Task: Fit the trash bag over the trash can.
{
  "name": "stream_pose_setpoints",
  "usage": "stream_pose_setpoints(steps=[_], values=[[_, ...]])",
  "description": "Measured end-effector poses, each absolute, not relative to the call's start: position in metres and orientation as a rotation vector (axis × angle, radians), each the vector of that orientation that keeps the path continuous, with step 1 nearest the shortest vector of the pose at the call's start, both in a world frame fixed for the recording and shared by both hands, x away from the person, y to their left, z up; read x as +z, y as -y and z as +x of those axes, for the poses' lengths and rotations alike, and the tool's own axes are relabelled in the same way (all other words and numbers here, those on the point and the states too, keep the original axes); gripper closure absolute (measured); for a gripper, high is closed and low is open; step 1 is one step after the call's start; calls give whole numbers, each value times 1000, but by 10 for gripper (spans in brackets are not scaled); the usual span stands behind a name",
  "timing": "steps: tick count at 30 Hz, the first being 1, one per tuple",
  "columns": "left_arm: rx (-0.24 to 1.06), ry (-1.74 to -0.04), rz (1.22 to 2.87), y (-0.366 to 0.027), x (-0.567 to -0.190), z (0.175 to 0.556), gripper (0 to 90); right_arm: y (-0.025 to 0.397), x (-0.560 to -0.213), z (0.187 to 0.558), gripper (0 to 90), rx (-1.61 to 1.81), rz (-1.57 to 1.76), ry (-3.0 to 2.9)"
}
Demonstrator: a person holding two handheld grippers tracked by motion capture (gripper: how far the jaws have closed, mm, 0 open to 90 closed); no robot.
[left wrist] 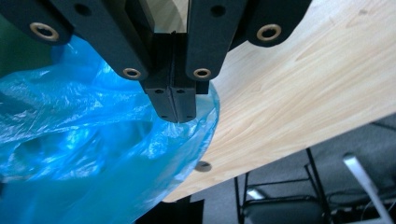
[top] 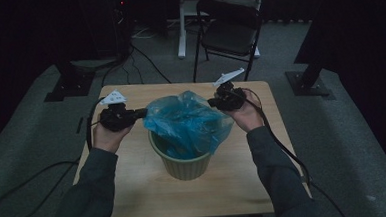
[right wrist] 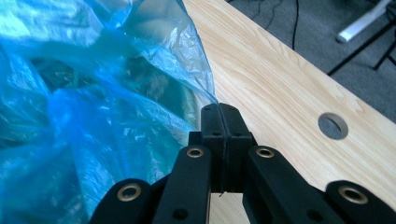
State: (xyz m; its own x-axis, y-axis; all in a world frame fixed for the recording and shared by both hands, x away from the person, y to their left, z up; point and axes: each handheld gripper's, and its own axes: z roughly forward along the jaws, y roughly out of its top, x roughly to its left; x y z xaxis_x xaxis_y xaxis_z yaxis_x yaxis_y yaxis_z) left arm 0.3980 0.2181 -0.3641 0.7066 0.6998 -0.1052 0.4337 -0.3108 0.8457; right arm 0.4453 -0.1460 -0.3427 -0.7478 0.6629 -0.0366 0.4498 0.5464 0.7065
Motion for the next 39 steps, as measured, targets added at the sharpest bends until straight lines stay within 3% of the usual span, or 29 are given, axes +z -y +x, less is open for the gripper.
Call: stream_pose_setpoints(steps=[9, 24, 39], values=[[285, -955, 1952, -222, -385, 416, 900, 150, -355, 455, 900, 972, 1012, -2506], [222, -961, 1986, -219, -406, 415, 900, 149, -362, 453, 900, 893, 1027, -2558], [171, -887, 1929, -221, -406, 388, 895, 173, -374, 435, 897, 986, 1030, -2577]])
